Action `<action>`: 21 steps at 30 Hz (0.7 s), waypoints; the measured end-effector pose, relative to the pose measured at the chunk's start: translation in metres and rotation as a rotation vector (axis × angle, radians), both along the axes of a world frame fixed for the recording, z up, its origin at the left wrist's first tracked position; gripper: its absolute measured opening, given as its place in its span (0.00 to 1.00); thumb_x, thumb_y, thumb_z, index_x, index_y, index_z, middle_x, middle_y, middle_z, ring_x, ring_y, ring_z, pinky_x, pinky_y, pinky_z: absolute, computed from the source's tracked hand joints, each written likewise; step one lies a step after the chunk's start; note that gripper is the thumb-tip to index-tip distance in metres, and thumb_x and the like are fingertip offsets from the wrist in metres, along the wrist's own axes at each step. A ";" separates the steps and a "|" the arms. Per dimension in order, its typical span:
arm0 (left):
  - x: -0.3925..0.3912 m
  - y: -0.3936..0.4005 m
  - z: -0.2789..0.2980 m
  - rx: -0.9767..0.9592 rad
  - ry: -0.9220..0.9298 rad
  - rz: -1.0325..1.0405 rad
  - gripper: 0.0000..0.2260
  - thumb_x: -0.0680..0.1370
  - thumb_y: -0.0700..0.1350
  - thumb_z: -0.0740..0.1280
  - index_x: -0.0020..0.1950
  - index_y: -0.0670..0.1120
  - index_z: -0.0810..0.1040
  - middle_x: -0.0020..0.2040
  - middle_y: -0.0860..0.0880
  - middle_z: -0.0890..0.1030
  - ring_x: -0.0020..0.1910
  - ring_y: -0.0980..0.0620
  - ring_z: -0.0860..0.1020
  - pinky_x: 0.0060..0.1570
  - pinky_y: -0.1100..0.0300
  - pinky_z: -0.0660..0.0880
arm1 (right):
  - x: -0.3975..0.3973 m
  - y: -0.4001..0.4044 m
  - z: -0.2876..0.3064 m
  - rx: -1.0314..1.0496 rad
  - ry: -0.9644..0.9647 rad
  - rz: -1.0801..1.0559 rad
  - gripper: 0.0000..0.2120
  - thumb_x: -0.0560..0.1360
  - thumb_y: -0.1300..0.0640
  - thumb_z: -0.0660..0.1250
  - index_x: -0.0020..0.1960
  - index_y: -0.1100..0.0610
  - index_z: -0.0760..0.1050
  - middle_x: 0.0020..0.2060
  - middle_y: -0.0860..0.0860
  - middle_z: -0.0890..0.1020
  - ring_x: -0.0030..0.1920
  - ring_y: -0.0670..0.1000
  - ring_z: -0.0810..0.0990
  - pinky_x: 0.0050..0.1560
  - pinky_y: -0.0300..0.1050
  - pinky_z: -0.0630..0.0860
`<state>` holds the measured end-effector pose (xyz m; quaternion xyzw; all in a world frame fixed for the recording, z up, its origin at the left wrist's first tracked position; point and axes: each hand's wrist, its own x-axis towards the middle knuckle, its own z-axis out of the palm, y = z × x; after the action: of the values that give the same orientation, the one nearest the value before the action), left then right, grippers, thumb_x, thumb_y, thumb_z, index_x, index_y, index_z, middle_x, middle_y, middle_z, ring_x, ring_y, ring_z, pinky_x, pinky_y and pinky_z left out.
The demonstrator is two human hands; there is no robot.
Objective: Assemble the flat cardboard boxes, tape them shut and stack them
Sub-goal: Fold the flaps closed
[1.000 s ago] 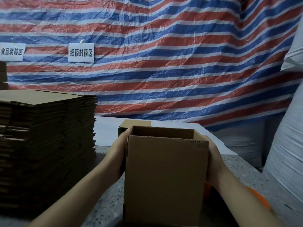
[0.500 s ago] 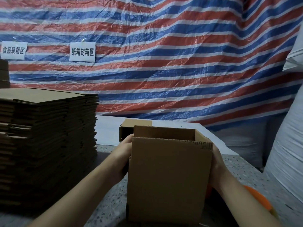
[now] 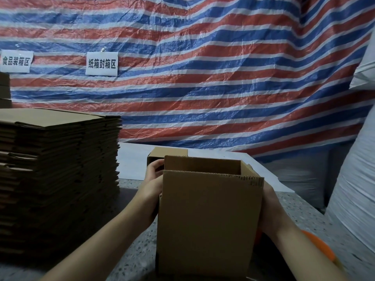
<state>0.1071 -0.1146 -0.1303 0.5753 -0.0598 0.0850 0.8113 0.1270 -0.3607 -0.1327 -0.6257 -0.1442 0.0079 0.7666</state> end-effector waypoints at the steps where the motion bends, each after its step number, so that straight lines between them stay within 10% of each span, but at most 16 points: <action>1: -0.003 -0.001 0.001 -0.001 -0.023 0.038 0.20 0.76 0.37 0.70 0.58 0.59 0.69 0.58 0.43 0.78 0.47 0.43 0.83 0.29 0.59 0.78 | -0.004 0.002 0.003 0.005 -0.009 -0.020 0.25 0.81 0.39 0.52 0.45 0.43 0.87 0.43 0.51 0.88 0.41 0.50 0.88 0.35 0.41 0.82; 6: -0.012 0.000 0.001 0.092 -0.188 0.055 0.07 0.76 0.36 0.69 0.47 0.47 0.75 0.45 0.42 0.81 0.38 0.47 0.81 0.28 0.60 0.77 | 0.004 0.000 -0.005 0.052 -0.013 -0.028 0.27 0.76 0.32 0.54 0.45 0.45 0.87 0.40 0.52 0.88 0.39 0.51 0.87 0.35 0.42 0.82; 16: -0.012 0.002 0.004 0.122 -0.176 0.002 0.15 0.78 0.37 0.68 0.61 0.53 0.79 0.51 0.48 0.85 0.49 0.47 0.84 0.39 0.59 0.80 | 0.007 0.002 -0.011 0.014 -0.052 0.021 0.28 0.73 0.33 0.56 0.56 0.55 0.78 0.40 0.50 0.87 0.37 0.49 0.86 0.33 0.40 0.81; 21: -0.012 0.005 0.008 0.119 -0.136 -0.046 0.16 0.76 0.37 0.68 0.59 0.53 0.80 0.48 0.49 0.86 0.45 0.48 0.85 0.35 0.60 0.80 | 0.005 0.003 0.011 -0.182 0.020 0.081 0.05 0.77 0.55 0.69 0.49 0.53 0.82 0.38 0.51 0.86 0.35 0.48 0.85 0.30 0.39 0.79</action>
<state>0.0953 -0.1093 -0.1226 0.6137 -0.1328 0.1016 0.7716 0.1315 -0.3577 -0.1213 -0.6862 -0.1604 0.0585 0.7071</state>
